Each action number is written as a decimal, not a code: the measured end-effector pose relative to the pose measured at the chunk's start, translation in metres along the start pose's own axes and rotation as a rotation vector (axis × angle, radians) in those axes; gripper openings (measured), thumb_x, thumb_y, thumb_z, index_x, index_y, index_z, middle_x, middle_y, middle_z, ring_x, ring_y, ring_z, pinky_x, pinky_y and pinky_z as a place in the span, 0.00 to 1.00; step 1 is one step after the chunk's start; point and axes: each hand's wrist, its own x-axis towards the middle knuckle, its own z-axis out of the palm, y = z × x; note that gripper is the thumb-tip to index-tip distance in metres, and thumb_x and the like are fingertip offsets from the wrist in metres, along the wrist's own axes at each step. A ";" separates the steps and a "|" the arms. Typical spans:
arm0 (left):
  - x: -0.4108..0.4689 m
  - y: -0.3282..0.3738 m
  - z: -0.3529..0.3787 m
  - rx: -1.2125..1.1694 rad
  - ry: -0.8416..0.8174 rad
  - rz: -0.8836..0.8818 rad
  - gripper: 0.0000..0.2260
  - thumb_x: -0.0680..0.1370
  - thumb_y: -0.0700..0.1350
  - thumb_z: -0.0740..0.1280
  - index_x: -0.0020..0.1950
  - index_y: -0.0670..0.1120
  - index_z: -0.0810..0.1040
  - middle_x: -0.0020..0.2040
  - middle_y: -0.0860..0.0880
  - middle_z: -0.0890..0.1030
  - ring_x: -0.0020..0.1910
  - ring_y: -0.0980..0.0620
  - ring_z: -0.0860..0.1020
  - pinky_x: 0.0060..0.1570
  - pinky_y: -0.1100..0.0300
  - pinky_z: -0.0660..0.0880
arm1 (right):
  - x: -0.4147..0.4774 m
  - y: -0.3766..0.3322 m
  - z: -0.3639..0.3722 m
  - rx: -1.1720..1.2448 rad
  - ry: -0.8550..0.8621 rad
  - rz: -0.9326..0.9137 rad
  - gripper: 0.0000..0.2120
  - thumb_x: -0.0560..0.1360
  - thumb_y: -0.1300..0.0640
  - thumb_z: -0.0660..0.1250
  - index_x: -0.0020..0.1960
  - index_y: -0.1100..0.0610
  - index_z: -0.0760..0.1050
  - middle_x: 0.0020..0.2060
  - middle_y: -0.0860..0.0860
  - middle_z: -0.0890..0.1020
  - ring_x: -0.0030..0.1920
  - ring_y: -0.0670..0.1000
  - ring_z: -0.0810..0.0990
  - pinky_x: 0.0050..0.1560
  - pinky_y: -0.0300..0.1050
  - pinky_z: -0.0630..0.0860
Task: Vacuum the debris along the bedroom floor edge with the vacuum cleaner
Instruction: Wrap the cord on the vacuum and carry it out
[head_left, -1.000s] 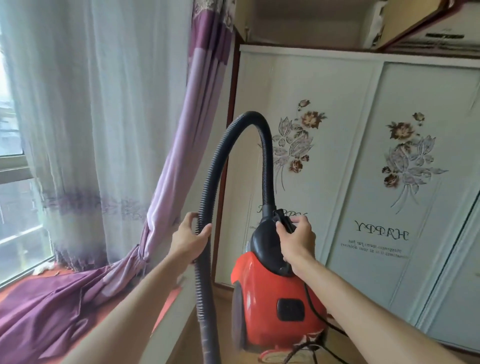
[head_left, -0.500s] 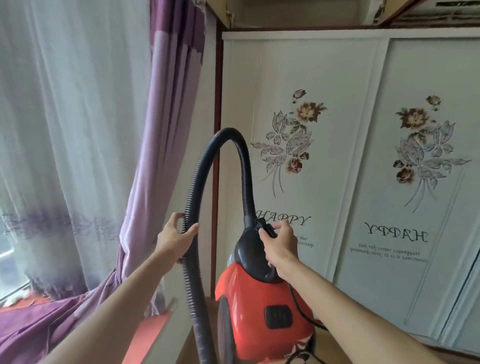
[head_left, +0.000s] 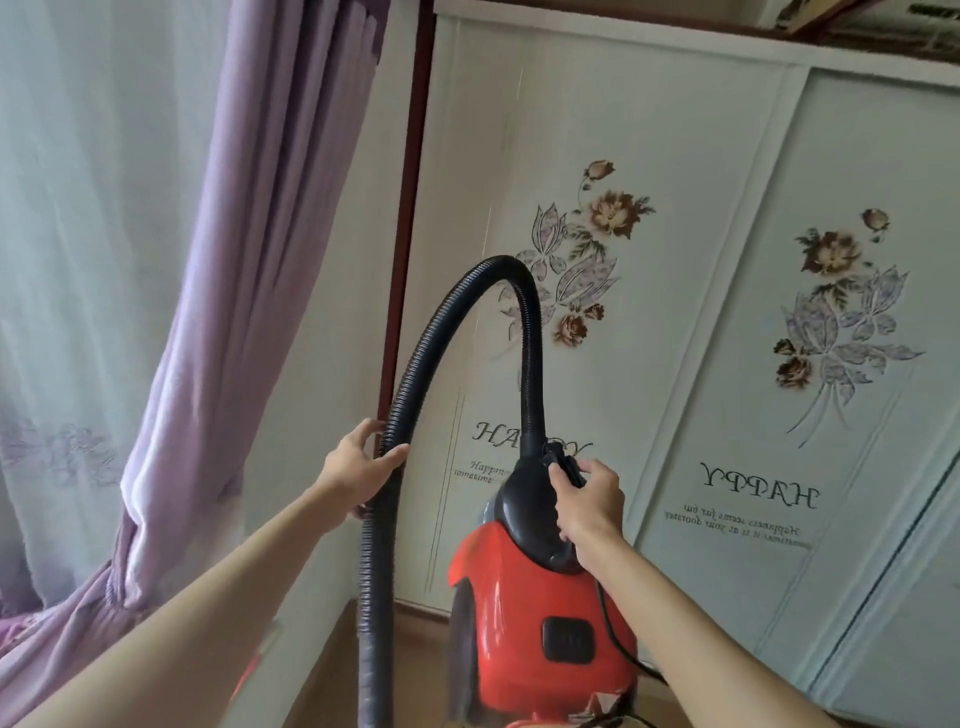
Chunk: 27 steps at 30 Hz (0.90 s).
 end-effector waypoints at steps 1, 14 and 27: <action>0.014 0.003 0.004 -0.007 -0.028 0.015 0.22 0.80 0.54 0.68 0.73 0.55 0.67 0.60 0.43 0.77 0.45 0.44 0.83 0.31 0.48 0.83 | 0.009 0.002 0.000 -0.004 0.027 0.015 0.10 0.78 0.53 0.68 0.41 0.47 0.69 0.33 0.55 0.77 0.26 0.53 0.74 0.24 0.42 0.70; 0.178 0.063 0.104 -0.114 -0.305 0.228 0.18 0.80 0.52 0.69 0.69 0.52 0.71 0.47 0.39 0.83 0.37 0.43 0.82 0.28 0.60 0.75 | 0.110 -0.002 -0.036 -0.030 0.436 0.078 0.07 0.76 0.50 0.69 0.44 0.46 0.72 0.39 0.46 0.79 0.36 0.54 0.78 0.39 0.54 0.79; 0.224 0.137 0.250 -0.132 -0.579 0.352 0.13 0.80 0.54 0.67 0.62 0.58 0.68 0.50 0.41 0.82 0.42 0.46 0.81 0.31 0.57 0.77 | 0.178 0.040 -0.100 -0.062 0.774 0.131 0.06 0.75 0.50 0.72 0.46 0.48 0.74 0.41 0.45 0.80 0.41 0.55 0.82 0.41 0.61 0.82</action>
